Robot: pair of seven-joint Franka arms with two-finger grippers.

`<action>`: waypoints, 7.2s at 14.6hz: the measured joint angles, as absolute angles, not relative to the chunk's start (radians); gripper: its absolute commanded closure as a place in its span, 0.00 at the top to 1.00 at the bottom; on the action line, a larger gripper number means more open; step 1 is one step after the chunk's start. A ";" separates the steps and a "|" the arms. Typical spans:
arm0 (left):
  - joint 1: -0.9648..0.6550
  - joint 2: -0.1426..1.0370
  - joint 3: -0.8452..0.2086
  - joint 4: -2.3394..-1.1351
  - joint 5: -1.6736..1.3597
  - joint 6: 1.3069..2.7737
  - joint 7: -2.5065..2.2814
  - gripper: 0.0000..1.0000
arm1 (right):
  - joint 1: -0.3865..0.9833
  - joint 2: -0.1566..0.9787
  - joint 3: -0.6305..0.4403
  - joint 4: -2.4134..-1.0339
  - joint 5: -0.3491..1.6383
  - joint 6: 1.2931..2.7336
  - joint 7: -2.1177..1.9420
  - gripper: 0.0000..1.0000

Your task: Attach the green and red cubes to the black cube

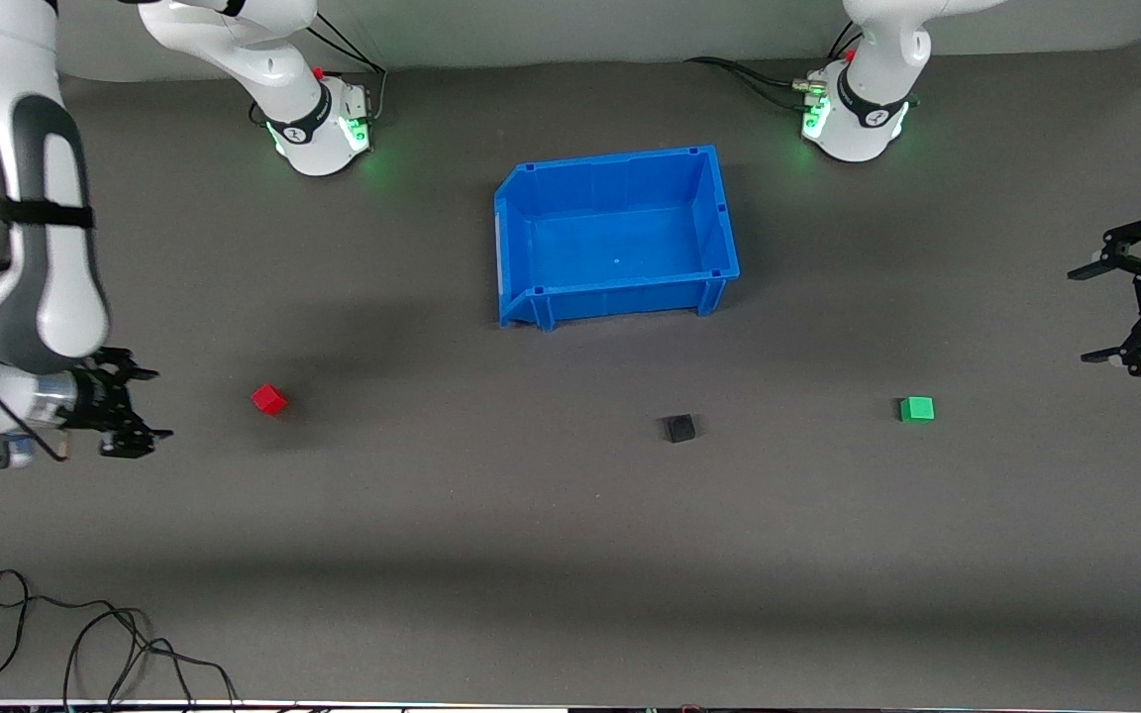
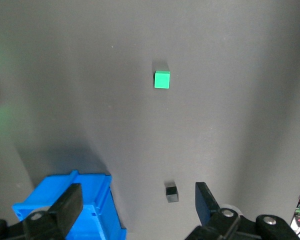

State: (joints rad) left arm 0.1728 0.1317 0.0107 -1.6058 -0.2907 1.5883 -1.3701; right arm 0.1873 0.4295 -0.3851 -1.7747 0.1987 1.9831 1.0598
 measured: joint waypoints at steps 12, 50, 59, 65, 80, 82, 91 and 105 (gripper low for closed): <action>0.223 0.285 0.007 -1.939 -0.512 2.046 -1.131 1.00 | 0.318 0.418 -0.398 -2.088 0.157 2.321 0.915 0.97; -0.055 0.486 -0.021 -1.893 -0.757 2.367 -1.071 0.26 | 0.692 0.681 -0.323 -1.395 0.425 2.119 1.758 0.18; -0.318 0.590 -0.022 -1.891 -0.873 2.569 -1.214 0.22 | 0.735 0.995 -0.171 -1.060 0.428 2.238 2.034 0.17; -0.383 0.612 -0.021 -1.902 -0.874 2.574 -1.322 0.22 | 0.804 1.089 -0.167 -1.040 0.428 2.393 2.075 0.17; -0.476 0.614 -0.012 -1.855 -0.875 2.668 -1.453 0.22 | 0.813 1.130 -0.153 -1.023 0.411 2.399 2.114 0.97; -0.479 0.615 -0.014 -1.846 -0.875 2.668 -1.459 0.22 | 0.817 1.132 -0.153 -1.024 0.411 2.396 2.114 1.00; -0.502 0.644 -0.014 -1.840 -0.875 2.685 -1.468 0.99 | 0.756 1.012 -0.198 -1.013 0.409 2.193 2.012 1.00; -0.262 0.509 0.035 -1.797 -0.529 2.304 -1.218 1.00 | 0.643 0.581 -0.709 -1.417 0.406 1.756 0.646 1.00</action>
